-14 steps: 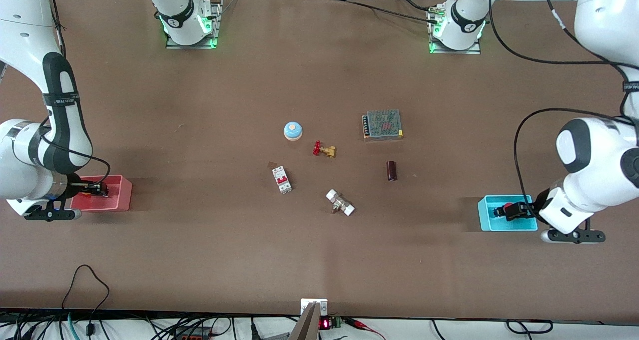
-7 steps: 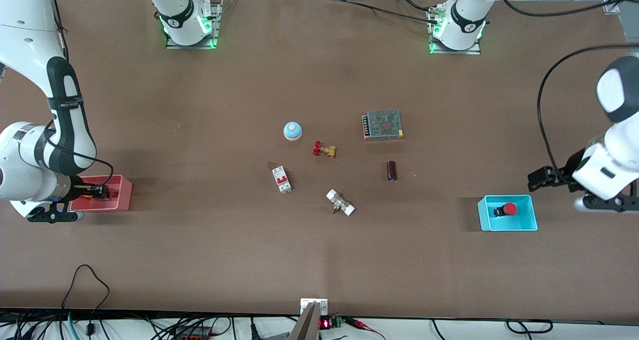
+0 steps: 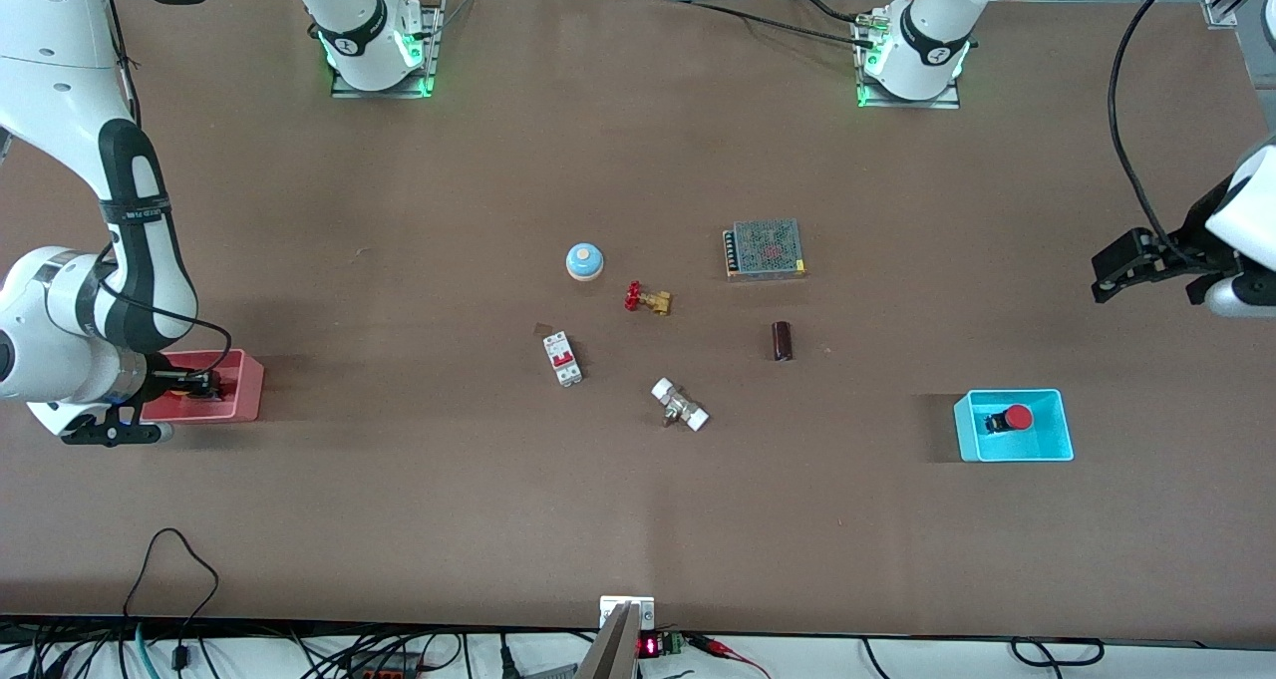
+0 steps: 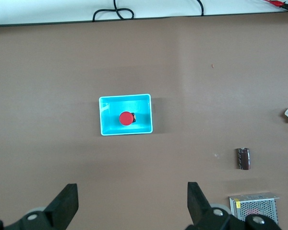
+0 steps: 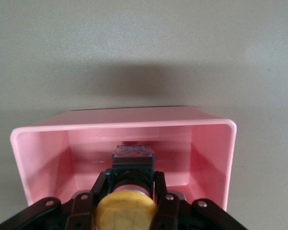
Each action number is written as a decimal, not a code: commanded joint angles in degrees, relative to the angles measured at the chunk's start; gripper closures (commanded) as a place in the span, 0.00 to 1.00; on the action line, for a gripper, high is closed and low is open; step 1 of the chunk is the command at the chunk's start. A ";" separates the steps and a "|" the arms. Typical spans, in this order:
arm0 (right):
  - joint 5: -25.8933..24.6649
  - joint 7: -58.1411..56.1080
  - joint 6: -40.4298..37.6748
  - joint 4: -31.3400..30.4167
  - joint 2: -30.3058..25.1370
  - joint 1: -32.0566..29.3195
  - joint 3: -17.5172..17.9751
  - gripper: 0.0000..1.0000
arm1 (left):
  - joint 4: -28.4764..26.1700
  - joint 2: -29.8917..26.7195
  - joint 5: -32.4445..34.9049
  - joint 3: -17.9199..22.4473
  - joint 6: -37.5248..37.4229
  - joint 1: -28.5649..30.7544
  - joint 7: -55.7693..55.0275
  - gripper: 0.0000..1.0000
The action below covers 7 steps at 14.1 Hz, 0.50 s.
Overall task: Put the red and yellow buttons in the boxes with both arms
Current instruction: 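Lower the yellow button into the pink box while the left gripper lifts away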
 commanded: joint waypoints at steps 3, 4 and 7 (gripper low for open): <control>0.01 -1.36 0.04 0.75 0.39 -0.88 0.72 0.28 | -8.79 -7.29 -2.71 -0.46 1.90 0.84 1.52 0.00; 0.01 -1.36 0.04 0.75 0.30 -0.88 0.72 0.17 | -11.34 -8.70 -3.68 -0.46 4.35 0.92 2.31 0.00; 0.01 -1.36 -0.31 0.75 0.13 -0.88 0.72 0.01 | -12.60 -9.51 -3.78 -0.37 5.17 0.92 2.06 0.00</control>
